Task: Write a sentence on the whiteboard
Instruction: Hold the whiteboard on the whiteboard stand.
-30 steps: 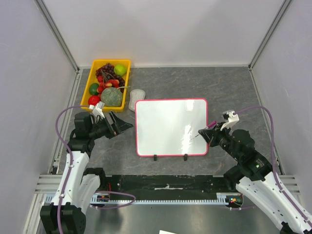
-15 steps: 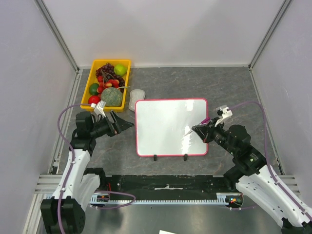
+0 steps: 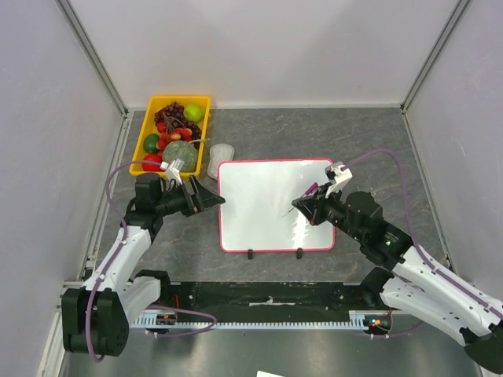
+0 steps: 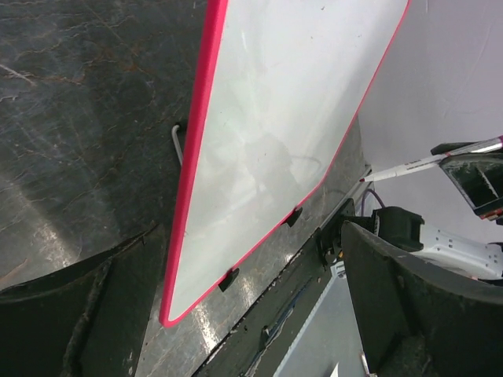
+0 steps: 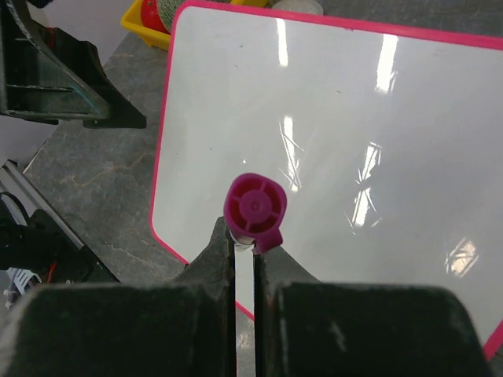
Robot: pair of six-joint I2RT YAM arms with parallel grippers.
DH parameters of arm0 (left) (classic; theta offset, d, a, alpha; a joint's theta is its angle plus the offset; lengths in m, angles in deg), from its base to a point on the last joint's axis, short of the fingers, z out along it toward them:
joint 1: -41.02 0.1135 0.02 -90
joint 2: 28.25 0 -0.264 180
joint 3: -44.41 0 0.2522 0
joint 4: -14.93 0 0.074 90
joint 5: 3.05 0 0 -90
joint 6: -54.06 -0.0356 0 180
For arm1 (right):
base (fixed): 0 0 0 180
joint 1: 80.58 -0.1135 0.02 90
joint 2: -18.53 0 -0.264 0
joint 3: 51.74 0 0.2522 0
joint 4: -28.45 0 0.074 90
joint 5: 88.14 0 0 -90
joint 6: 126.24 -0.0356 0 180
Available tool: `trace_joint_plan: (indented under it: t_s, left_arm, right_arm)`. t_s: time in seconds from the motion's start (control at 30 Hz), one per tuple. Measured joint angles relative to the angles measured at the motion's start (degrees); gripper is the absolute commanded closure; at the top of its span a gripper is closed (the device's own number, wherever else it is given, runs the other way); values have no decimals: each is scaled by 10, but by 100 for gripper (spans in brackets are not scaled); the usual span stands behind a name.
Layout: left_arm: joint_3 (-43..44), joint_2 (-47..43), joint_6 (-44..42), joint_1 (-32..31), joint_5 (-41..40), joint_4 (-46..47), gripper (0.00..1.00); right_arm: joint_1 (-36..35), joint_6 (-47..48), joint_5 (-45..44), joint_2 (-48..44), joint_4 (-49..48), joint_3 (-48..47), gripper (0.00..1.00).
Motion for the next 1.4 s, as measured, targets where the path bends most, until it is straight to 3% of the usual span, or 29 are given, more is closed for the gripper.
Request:
trace_joint_plan:
  t_s: [0.3, 0.6, 1.1, 1.4]
  left_arm:
    - [3, 23, 0, -18, -6, 25, 4]
    - [-55, 5, 7, -19, -2, 106, 6]
    - [-106, 84, 42, -25, 10, 323, 9]
    - [-121, 170, 52, -38, 28, 448, 13]
  right_arm:
    - [-99, 9, -85, 64, -52, -41, 100]
    - [-200, 40, -161, 87, -118, -45, 100]
    - [-206, 46, -231, 135, -143, -68, 100]
    - [-144, 42, -189, 167, -160, -76, 100]
